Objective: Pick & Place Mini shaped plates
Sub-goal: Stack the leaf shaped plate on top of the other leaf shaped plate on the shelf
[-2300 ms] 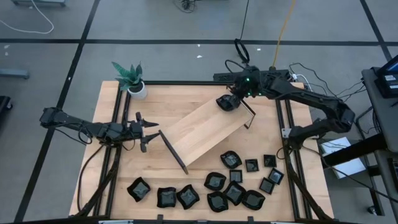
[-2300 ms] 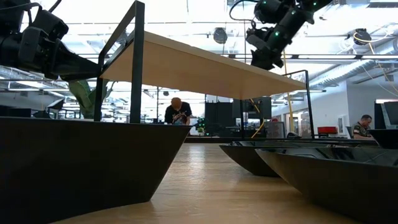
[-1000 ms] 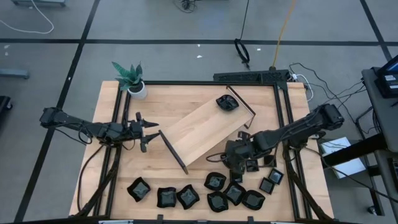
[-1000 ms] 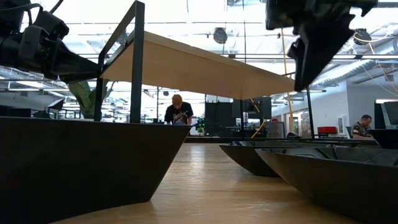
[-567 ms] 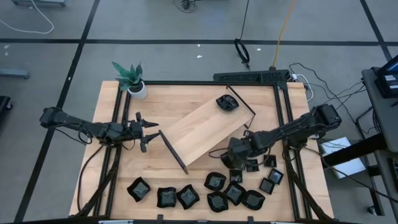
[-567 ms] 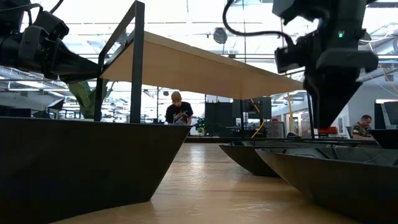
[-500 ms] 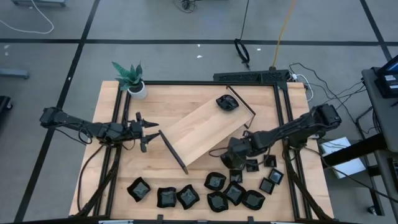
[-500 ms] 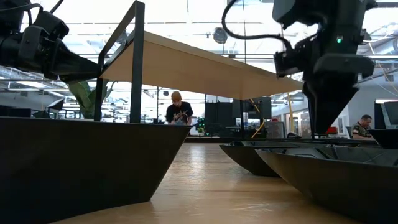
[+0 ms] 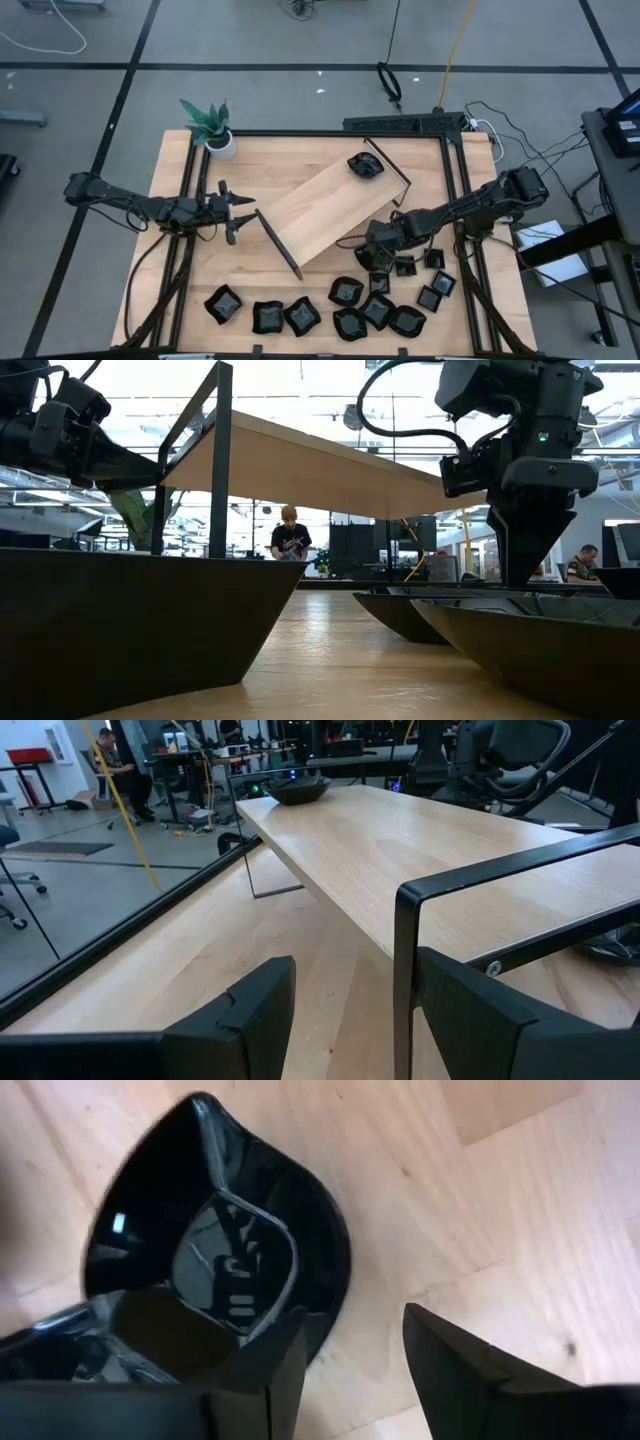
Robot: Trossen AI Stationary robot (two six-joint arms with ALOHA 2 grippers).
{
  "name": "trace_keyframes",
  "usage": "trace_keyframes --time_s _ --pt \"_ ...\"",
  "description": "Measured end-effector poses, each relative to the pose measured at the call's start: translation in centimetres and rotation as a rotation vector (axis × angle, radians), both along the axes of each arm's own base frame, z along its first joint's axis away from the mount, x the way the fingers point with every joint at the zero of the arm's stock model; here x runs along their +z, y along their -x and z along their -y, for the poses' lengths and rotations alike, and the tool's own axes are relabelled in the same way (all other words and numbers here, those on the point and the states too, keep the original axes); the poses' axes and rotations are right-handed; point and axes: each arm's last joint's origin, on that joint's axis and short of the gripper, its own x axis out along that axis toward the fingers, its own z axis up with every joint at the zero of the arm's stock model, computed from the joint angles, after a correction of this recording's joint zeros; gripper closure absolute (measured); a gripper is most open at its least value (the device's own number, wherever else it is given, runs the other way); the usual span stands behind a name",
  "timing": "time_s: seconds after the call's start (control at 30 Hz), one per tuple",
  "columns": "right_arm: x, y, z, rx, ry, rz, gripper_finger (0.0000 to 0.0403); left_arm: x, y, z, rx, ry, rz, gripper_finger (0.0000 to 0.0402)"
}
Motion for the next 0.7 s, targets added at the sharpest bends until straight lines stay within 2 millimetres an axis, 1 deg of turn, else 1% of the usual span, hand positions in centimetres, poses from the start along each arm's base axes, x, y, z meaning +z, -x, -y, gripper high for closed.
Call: trace_keyframes --time_s 0.13,0.33,0.7 --pt "0.1 -0.3 -0.2 -0.013 -0.049 0.024 0.0269 0.0 0.0 0.0 0.000 0.003 0.001 0.0192" --pt "0.1 -0.3 -0.2 -0.015 -0.047 0.024 0.0290 0.0 0.0 0.0 0.000 0.004 0.001 0.0192" --pt "-1.1 0.3 -0.1 -0.014 -0.050 0.033 0.0296 0.0 0.0 0.0 0.001 0.005 0.001 0.0192"
